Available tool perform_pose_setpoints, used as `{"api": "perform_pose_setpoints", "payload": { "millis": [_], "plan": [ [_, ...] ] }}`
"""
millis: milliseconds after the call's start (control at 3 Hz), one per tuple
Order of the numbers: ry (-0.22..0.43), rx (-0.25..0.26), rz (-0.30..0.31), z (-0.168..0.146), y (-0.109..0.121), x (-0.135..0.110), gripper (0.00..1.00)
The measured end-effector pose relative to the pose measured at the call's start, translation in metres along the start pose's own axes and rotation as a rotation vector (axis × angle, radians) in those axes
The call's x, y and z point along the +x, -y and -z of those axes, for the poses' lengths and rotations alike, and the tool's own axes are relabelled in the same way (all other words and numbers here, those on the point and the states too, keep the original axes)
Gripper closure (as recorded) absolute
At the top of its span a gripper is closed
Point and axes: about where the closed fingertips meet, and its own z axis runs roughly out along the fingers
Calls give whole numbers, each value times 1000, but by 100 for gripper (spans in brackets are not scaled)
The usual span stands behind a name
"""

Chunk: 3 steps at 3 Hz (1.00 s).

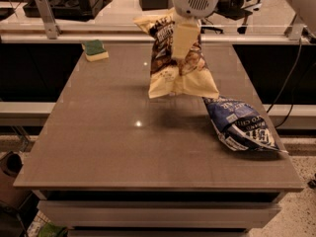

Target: Move brown chip bag near sponge

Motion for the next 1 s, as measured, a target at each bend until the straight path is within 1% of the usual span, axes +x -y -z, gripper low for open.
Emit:
{"api": "perform_pose_setpoints", "payload": {
  "millis": [333, 667, 1000],
  "plan": [
    [30, 101, 41, -9, 59, -19, 100],
    [106, 176, 105, -32, 109, -53, 100],
    [169, 232, 158, -51, 147, -87, 100]
  ]
}}
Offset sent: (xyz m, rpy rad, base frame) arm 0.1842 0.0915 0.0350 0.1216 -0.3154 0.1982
